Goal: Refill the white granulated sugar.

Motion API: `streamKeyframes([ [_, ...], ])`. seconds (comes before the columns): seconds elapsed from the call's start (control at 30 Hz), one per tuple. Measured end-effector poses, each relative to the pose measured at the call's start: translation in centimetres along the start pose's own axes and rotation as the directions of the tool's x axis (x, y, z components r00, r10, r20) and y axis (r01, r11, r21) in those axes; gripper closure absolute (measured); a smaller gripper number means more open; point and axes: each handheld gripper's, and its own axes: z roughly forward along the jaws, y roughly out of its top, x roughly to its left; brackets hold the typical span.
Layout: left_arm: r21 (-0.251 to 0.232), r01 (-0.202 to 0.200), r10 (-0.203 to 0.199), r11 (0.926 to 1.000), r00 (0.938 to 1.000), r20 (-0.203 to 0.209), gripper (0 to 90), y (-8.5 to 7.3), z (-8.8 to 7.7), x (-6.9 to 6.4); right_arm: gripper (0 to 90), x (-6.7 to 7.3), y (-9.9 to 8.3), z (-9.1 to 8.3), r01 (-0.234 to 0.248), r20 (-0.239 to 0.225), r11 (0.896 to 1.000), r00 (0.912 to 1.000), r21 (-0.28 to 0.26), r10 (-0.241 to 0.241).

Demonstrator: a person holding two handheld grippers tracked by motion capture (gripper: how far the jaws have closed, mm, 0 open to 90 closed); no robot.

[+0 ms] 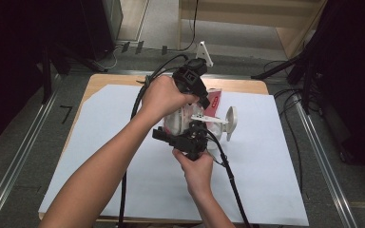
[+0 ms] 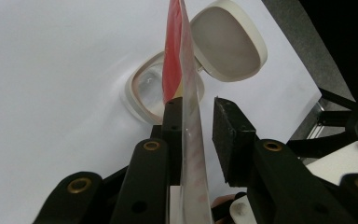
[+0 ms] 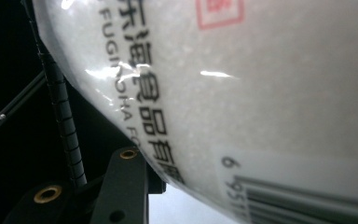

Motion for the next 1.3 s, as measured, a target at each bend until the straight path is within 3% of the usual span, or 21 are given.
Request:
streamKeyframes([
  [0.27, 0.003, 0.010, -0.010, 0.9999, 0.9997, -0.022, 78.9, 0.2, 0.1, 0.0, 63.9, -0.2, 0.0, 0.1, 0.001, -0.008, 1.000, 1.0000, -0.005, -0.001],
  [0.37, 0.015, 0.008, -0.007, 0.9999, 0.9987, -0.050, 83.8, 0.5, 0.3, -0.2, 63.6, -0.2, 0.1, 0.1, -0.002, -0.008, 1.000, 1.0000, -0.017, 0.002],
  [0.47, 0.042, 0.003, -0.001, 0.9991, 0.9990, -0.046, 86.7, 0.9, 0.3, -0.4, 60.0, -0.2, 0.2, 0.2, 0.004, -0.005, 1.000, 1.0000, -0.003, -0.004],
  [0.6, 0.053, 0.005, -0.003, 0.9986, 0.9990, -0.044, 87.9, 1.4, 0.7, -0.9, 62.7, 0.2, 0.2, 0.1, 0.054, 0.073, 0.998, 0.9959, 0.015, -0.055],
  [0.7, 0.067, -0.004, 0.006, 0.9978, 0.9993, -0.038, 87.8, 1.7, 1.0, -1.0, 63.4, 0.2, 0.2, 0.0, 0.071, 0.094, 0.997, 0.9930, 0.019, -0.072],
  [0.83, 0.088, -0.051, 0.056, 0.9948, 0.9970, -0.053, 87.7, 2.2, 1.2, -1.3, 64.2, 0.1, 0.4, -0.1, 0.063, 0.089, 0.998, 0.9940, 0.014, -0.064],
  [0.93, 0.111, -0.060, 0.067, 0.9920, 0.9963, -0.055, 87.8, 2.5, 1.2, -1.5, 64.8, 0.1, 0.6, -0.2, 0.068, 0.085, 0.997, 0.9940, 0.020, -0.069],
  [1.3, 0.176, -0.053, 0.069, 0.9831, 0.9935, -0.090, 87.3, 3.9, 1.5, -2.2, 64.4, 0.2, 1.1, -0.5, 0.054, 0.056, 0.999, 0.9970, 0.000, -0.054],
])
